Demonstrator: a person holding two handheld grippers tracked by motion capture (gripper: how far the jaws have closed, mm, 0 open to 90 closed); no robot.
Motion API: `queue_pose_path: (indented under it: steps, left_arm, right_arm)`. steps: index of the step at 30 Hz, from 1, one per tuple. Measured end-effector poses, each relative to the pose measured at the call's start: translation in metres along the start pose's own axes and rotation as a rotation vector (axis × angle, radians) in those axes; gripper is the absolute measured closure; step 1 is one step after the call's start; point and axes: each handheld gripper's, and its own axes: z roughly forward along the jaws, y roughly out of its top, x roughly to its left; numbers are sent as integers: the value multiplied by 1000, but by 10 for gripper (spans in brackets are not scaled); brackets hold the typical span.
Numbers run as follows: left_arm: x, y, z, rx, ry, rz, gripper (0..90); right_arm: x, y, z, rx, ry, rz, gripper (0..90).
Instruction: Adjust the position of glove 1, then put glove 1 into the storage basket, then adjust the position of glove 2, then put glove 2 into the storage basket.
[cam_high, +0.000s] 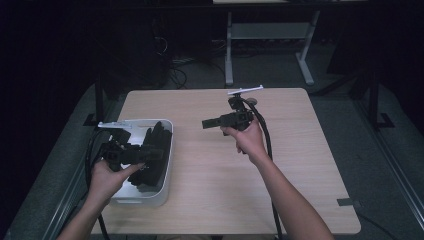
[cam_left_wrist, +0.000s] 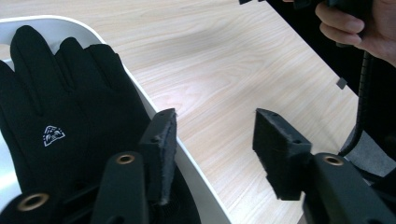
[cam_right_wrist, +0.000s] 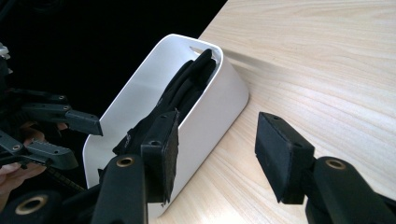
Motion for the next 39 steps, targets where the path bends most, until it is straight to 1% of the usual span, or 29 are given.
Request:
queue_pose_path:
  steps: [2, 10, 13, 16, 17, 19, 21, 23, 25, 27, 29, 32, 39]
  left_arm:
    - [-1, 1, 1, -1, 2, -4, 460]
    - [-10, 7, 6, -3, -8, 14, 454]
    - [-13, 9, 9, 1, -16, 22, 448]
    - [-16, 11, 14, 4, -15, 27, 449]
    - [-17, 12, 15, 5, -19, 25, 449]
    - [-20, 13, 17, 10, -20, 34, 446]
    - [-23, 14, 19, 9, -28, 37, 440]
    - [-25, 15, 20, 9, -26, 48, 438]
    - [-27, 16, 21, 6, -32, 43, 436]
    - [-29, 16, 22, 12, -30, 51, 431]
    - [-31, 17, 22, 14, -31, 61, 431]
    - [-33, 18, 24, 11, -36, 57, 431]
    - [-36, 19, 30, 21, -41, 66, 426]
  right_arm:
    - [-3, -2, -3, 0, 4, 4, 482]
    - [-10, -9, -17, -9, -6, 20, 478]
    - [-13, -12, -23, -20, -11, 24, 478]
    - [-16, -15, -28, -34, -20, 29, 478]
    - [-17, -15, -30, -37, -17, 33, 478]
    - [-17, -17, -33, -41, -15, 38, 476]
    - [-19, -18, -35, -48, -20, 38, 474]
    - [-21, -20, -38, -51, -24, 42, 470]
    - [-23, -23, -42, -57, -25, 50, 470]
    - [-25, -25, -45, -60, -28, 54, 466]
    - [-28, -28, -49, -59, -33, 56, 465]
    - [-33, -33, -56, -72, -38, 65, 465]
    - [-47, -43, -68, -86, -52, 99, 466]
